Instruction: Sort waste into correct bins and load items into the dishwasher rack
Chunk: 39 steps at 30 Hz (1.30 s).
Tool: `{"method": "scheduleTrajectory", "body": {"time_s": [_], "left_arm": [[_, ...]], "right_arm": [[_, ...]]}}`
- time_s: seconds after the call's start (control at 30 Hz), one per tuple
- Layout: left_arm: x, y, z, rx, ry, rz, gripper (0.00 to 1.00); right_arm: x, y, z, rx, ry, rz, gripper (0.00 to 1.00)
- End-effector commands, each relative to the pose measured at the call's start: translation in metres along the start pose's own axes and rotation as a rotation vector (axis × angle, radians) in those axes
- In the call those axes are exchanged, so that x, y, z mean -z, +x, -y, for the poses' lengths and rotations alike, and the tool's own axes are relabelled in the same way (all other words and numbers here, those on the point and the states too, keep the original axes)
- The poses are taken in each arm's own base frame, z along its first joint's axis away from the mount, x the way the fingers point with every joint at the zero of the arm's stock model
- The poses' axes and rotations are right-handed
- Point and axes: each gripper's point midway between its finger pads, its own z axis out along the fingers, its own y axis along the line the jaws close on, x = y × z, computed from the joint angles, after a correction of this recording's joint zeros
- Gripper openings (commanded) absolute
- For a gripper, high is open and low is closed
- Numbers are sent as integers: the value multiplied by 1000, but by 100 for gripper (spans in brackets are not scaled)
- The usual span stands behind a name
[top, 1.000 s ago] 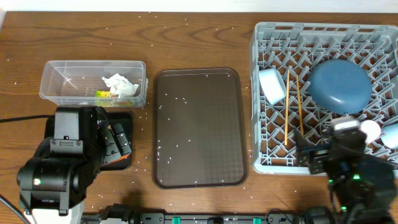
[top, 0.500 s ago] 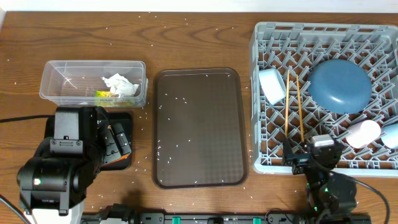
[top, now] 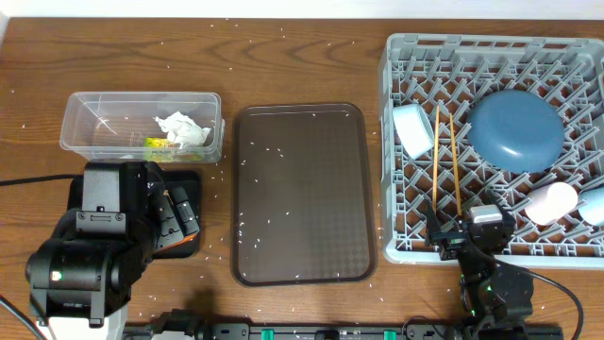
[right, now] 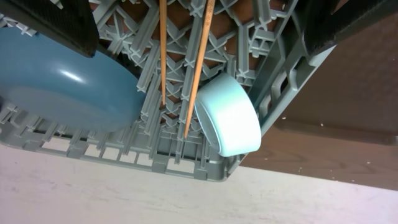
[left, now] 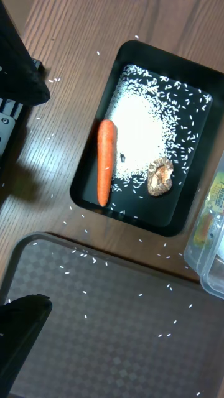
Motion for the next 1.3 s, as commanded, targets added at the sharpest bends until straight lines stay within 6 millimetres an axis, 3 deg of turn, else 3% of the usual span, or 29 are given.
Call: {"method": "scheduleTrajectory", "body": {"time_s": [0.0,0.5,0.63,0.77,0.97,1.27], "left_arm": [[3,-3,-3,15,-12,15,98],[3,-3,-3,15,-11,17,98],[12,0,-6,20,3,58,98],[25,-7,-14,10,9,195,98],[46,-34,12,-128,193,507,98],[44,-31,11,-168,239,799,98]], "right_arm": [[0,2,5,8,25,-1,99],[0,3,5,8,25,-2,99],[0,2,5,8,25,-1,99],[0,2,5,8,25,-1,99],[0,2,5,8,25,-1,99],[0,3,5,8,25,-2,99]]}}
